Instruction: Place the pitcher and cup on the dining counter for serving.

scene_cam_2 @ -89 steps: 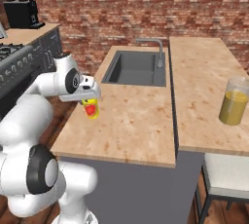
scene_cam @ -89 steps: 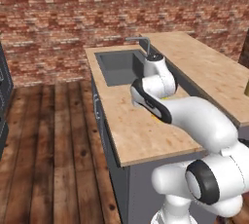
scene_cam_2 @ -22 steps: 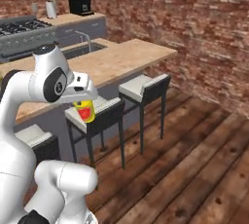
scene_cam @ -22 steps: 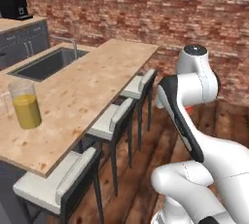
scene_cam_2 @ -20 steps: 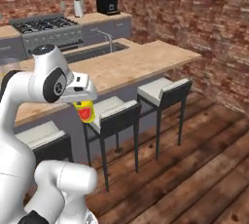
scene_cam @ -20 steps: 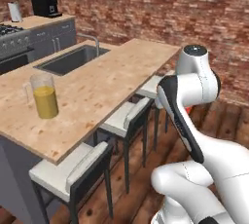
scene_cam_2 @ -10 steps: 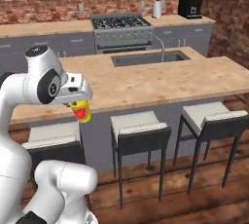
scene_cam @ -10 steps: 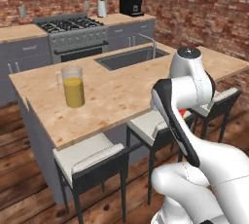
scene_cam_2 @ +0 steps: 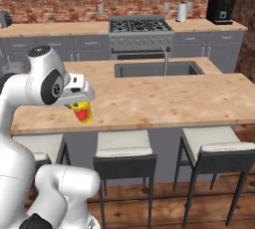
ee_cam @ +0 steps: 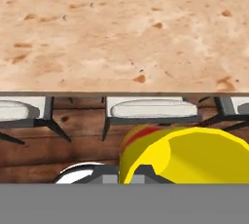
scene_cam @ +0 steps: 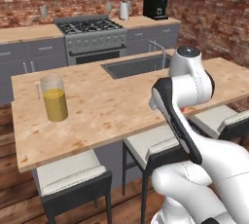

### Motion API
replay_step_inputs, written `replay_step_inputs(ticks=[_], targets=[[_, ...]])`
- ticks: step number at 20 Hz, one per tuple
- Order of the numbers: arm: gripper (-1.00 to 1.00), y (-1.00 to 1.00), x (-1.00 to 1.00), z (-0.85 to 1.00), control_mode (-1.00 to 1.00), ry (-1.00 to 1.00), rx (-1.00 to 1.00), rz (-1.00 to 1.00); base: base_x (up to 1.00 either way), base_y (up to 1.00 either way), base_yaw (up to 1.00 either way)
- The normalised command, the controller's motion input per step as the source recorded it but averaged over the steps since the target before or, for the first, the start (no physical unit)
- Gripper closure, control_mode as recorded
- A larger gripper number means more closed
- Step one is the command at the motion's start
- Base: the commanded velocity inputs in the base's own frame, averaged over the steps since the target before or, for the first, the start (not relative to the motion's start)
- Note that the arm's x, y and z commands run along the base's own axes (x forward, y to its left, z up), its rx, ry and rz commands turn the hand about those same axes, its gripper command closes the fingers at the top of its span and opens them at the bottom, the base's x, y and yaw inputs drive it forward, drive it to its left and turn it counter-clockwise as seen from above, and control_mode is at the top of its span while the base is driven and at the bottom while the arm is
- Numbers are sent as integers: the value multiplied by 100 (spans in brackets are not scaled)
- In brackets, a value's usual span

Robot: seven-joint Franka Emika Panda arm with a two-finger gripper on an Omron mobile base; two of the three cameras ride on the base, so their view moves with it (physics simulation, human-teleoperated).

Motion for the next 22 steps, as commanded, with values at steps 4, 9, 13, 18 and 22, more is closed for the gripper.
replay_step_inputs(ticks=[4, 9, 13, 18, 22], targets=[[100, 0, 100, 13, -100, 0, 0, 11, 0, 0, 0], [100, 0, 100, 1, -100, 3, 0, 4, 0, 0, 0], [100, 0, 85, -9, -100, 5, -1, 2, 0, 0, 0], [100, 3, 95, -20, -100, 0, -1, 0, 0, 0, 0], [100, 0, 66, -44, -100, 1, 0, 2, 0, 0, 0]])
